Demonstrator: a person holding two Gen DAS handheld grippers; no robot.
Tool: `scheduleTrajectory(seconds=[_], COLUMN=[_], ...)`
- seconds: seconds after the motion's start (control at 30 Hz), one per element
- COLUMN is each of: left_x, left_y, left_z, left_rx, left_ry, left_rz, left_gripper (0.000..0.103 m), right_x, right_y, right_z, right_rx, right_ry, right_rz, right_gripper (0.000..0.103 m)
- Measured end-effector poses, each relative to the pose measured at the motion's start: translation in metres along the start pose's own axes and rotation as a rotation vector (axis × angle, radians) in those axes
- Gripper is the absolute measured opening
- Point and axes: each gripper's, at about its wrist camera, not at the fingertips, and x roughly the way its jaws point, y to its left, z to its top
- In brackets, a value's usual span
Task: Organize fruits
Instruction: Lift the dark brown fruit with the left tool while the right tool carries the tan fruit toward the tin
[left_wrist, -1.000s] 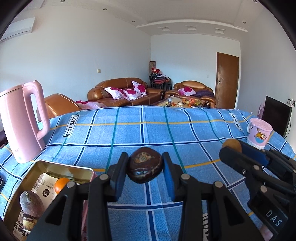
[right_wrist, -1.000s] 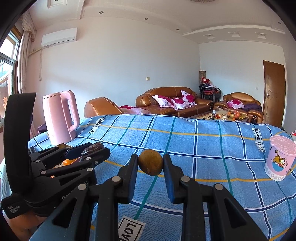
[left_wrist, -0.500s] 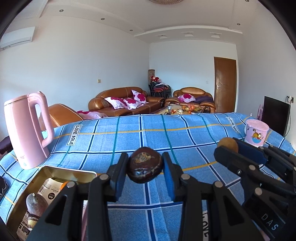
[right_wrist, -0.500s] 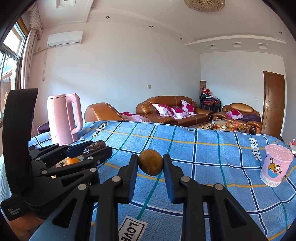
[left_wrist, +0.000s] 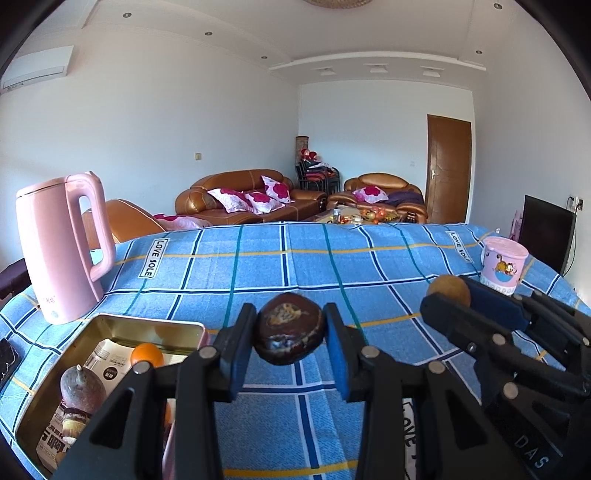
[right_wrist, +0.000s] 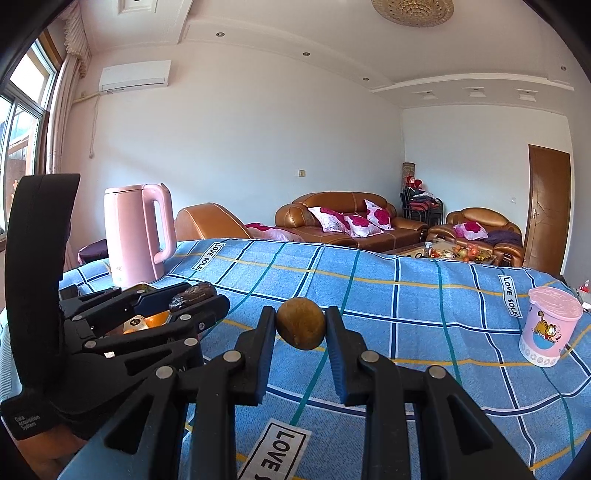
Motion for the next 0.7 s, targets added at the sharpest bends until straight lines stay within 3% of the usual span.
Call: scheduleTrajectory(seconds=[0.7], left_x=[-0.041], left_y=[0.061], left_z=[-0.020], left_rx=[-0.090], left_ry=[0.014], left_rz=[0.059], left_gripper=[0.039], right_x=[0.002], right_y=[0.059], right_z=[-0.001], right_rx=[-0.038], right_ry=[0.034], right_rz=[0.125], right_gripper=[0.029])
